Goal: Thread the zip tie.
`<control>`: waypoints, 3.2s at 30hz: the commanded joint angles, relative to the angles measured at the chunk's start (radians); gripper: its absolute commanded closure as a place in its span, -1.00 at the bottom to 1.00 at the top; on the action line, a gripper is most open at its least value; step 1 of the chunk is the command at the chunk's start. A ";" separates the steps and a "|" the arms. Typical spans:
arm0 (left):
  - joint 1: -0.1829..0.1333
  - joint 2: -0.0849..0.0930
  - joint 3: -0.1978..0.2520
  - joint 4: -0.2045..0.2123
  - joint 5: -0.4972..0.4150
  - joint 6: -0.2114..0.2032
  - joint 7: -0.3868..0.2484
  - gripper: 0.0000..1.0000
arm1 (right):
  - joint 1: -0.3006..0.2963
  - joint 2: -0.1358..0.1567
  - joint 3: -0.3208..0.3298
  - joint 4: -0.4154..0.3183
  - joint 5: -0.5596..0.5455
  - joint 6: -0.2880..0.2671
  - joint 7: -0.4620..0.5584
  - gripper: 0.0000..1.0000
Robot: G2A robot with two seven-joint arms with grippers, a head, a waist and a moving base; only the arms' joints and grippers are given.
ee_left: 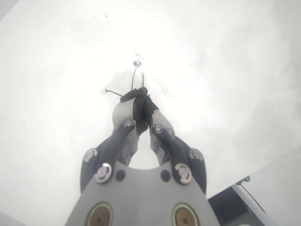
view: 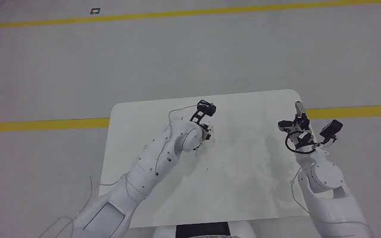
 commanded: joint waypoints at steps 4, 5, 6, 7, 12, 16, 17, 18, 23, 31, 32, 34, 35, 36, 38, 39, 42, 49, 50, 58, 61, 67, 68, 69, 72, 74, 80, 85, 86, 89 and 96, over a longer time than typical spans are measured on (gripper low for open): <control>0.101 0.047 -0.127 -0.123 -0.034 -0.126 -0.015 1.00 | 0.000 0.000 0.000 0.000 0.000 0.000 0.000 -1.00; 0.116 0.054 -0.149 -0.139 -0.046 -0.152 -0.014 1.00 | 0.000 0.000 0.000 0.000 0.000 0.000 0.000 -1.00; 0.132 0.061 -0.172 -0.153 -0.059 -0.174 -0.012 1.00 | 0.000 0.000 0.000 0.000 0.000 0.000 0.000 -1.00; 0.153 0.070 -0.200 -0.171 -0.087 -0.219 -0.007 1.00 | 0.000 0.000 0.000 0.000 0.000 0.000 0.000 -1.00; 0.211 0.102 -0.298 -0.190 -0.203 -0.413 0.015 1.00 | 0.000 0.000 0.000 0.000 0.000 0.000 0.000 -1.00; 0.218 0.125 -0.301 -0.197 -0.300 -0.414 0.020 1.00 | 0.000 0.000 0.000 0.000 0.000 0.000 0.000 -1.00; 0.215 0.135 -0.297 -0.191 -0.328 -0.414 0.024 1.00 | 0.000 0.000 0.000 0.000 0.000 0.000 0.000 -1.00; 0.212 0.142 -0.293 -0.185 -0.344 -0.414 0.026 1.00 | 0.000 0.000 0.000 0.000 0.000 0.000 0.000 -1.00; 0.188 0.179 -0.247 -0.159 -0.439 -0.414 0.055 1.00 | 0.000 0.000 0.000 0.000 0.000 0.000 0.000 -1.00; 0.171 0.195 -0.229 -0.140 -0.457 -0.414 0.068 1.00 | 0.000 0.000 0.000 0.000 0.000 0.000 0.000 -1.00; 0.171 0.195 -0.229 -0.140 -0.457 -0.414 0.068 1.00 | 0.000 0.000 0.000 0.000 0.000 0.000 0.000 -1.00; 0.171 0.195 -0.229 -0.140 -0.457 -0.414 0.068 1.00 | 0.000 0.000 0.000 0.000 0.000 0.000 0.000 -1.00; 0.171 0.195 -0.229 -0.140 -0.457 -0.414 0.068 1.00 | 0.000 0.000 0.000 0.000 0.000 0.000 0.000 -1.00; 0.171 0.195 -0.229 -0.140 -0.457 -0.414 0.068 1.00 | 0.000 0.000 0.000 0.000 0.000 0.000 0.000 -1.00; 0.173 0.195 -0.229 -0.139 -0.462 -0.413 0.074 1.00 | 0.000 0.000 0.000 0.000 0.000 0.000 0.000 -1.00; 0.177 0.195 -0.231 -0.133 -0.489 -0.414 0.086 1.00 | 0.000 0.000 0.000 0.000 0.000 0.000 0.000 -1.00; 0.158 0.207 -0.272 -0.101 -0.665 -0.414 0.027 1.00 | 0.000 0.000 0.000 0.000 0.000 0.000 0.000 -1.00; 0.125 0.253 -0.357 -0.039 -0.932 -0.414 -0.145 1.00 | 0.000 0.000 0.000 0.000 0.000 0.000 0.000 -1.00; 0.122 0.258 -0.361 -0.030 -0.955 -0.414 -0.174 1.00 | 0.000 0.000 0.000 0.000 0.000 0.000 0.000 -1.00; 0.088 0.293 -0.338 0.026 -1.211 -0.414 -0.296 1.00 | 0.000 0.000 0.000 0.000 0.000 0.000 0.000 -1.00; 0.066 0.310 -0.297 0.058 -1.273 -0.414 -0.296 1.00 | 0.000 0.000 0.000 0.000 0.000 0.000 0.000 -1.00; 0.020 0.334 -0.227 0.096 -1.357 -0.414 -0.296 1.00 | 0.000 0.000 0.000 0.000 0.000 0.000 0.000 -1.00; 0.020 0.334 -0.227 0.096 -1.357 -0.414 -0.296 1.00 | 0.000 0.000 0.000 0.000 0.000 0.000 0.000 -1.00; 0.020 0.334 -0.227 0.096 -1.357 -0.414 -0.296 1.00 | 0.000 0.000 0.000 0.000 0.000 0.000 0.000 -1.00; 0.020 0.334 -0.227 0.096 -1.357 -0.414 -0.296 1.00 | 0.000 0.000 0.000 0.000 0.000 0.000 0.000 -1.00; 0.020 0.334 -0.227 0.096 -1.357 -0.414 -0.296 1.00 | 0.000 0.000 0.000 0.000 0.000 0.000 0.000 -1.00; 0.020 0.334 -0.227 0.096 -1.357 -0.414 -0.296 1.00 | 0.000 0.000 0.000 0.000 0.000 0.000 0.000 -1.00; 0.020 0.334 -0.227 0.096 -1.357 -0.414 -0.296 1.00 | 0.000 0.000 0.000 0.000 0.000 0.000 0.000 -1.00; 0.020 0.334 -0.227 0.096 -1.357 -0.414 -0.296 1.00 | 0.000 0.000 0.000 0.000 0.000 0.000 0.000 -1.00; 0.020 0.334 -0.227 0.096 -1.357 -0.414 -0.296 1.00 | 0.016 -0.001 -0.033 -0.003 -0.045 -0.001 0.041 -1.00; 0.020 0.334 -0.227 0.096 -1.357 -0.414 -0.296 1.00 | 0.090 -0.006 -0.153 0.017 -0.185 0.046 0.151 -1.00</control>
